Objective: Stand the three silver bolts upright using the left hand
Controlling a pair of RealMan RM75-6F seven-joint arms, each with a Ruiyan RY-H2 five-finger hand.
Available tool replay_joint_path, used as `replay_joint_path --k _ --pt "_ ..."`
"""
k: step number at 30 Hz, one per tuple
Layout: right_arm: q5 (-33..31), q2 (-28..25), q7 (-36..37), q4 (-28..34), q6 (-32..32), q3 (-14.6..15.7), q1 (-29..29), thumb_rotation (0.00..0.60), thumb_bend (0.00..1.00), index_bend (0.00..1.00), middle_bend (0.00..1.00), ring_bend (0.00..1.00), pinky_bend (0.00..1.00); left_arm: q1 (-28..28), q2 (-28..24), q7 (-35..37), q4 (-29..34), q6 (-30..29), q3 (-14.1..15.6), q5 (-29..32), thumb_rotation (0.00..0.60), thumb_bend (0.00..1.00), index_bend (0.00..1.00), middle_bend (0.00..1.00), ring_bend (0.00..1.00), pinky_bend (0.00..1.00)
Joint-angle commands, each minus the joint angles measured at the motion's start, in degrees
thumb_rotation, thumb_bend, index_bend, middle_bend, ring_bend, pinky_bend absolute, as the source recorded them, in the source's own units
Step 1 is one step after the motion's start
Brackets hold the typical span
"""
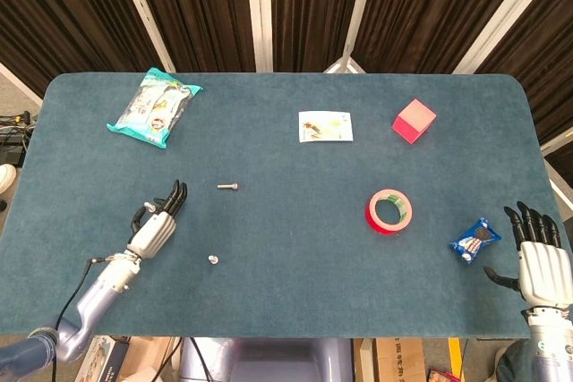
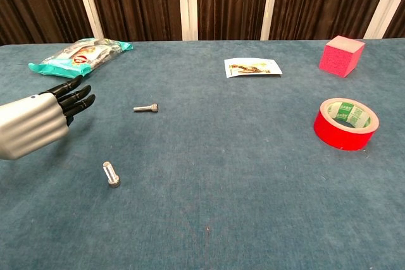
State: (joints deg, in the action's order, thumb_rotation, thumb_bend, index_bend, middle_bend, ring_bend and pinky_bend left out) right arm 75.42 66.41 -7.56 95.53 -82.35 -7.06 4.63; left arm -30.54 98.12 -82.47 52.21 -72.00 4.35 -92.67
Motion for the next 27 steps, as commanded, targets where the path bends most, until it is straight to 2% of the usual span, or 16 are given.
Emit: replay_joint_path --k 1,6,13,18,23,27 --pt "0.0 0.0 0.0 0.1 0.0 0.0 0.0 0.600 0.00 0.11 0.03 0.00 0.00 0.2 -0.1 0.0 0.4 -0.2 -0.2 -0.1 0.600 0.53 0.40 0.02 0.00 0.00" --pt "-0.1 0.0 0.0 0.1 0.1 0.0 0.0 0.600 0.00 0.11 0.03 0.00 0.00 0.8 -0.4 1.4 2.1 -2.5 -1.1 -0.4 0.600 0.50 0.38 0.01 0.00 0.00" --pt "-0.2 0.1 -0.4 0.4 -0.2 0.0 -0.1 0.600 0.00 0.11 0.03 0.00 0.00 1.8 -0.5 5.5 7.0 -5.9 -4.5 1.5 0.600 0.46 0.38 0.01 0.00 0.00" --pt "-0.2 0.2 -0.7 0.5 -0.6 -0.1 -0.2 0.600 0.00 0.11 0.03 0.00 0.00 0.8 -0.5 11.3 14.6 -4.9 -9.8 6.1 0.600 0.44 0.39 0.02 0.00 0.00" --pt "-0.2 0.3 -1.0 0.4 -0.3 0.0 -0.1 0.600 0.00 0.11 0.03 0.00 0.00 -1.0 1.1 17.4 22.6 -0.5 -18.0 16.4 0.600 0.43 0.39 0.02 0.00 0.00" --pt "-0.4 0.5 -1.1 0.2 -0.1 -0.1 0.0 0.600 0.00 0.11 0.03 0.00 0.00 -2.8 2.5 17.7 27.6 3.2 -24.0 26.1 0.600 0.43 0.39 0.02 0.00 0.00"
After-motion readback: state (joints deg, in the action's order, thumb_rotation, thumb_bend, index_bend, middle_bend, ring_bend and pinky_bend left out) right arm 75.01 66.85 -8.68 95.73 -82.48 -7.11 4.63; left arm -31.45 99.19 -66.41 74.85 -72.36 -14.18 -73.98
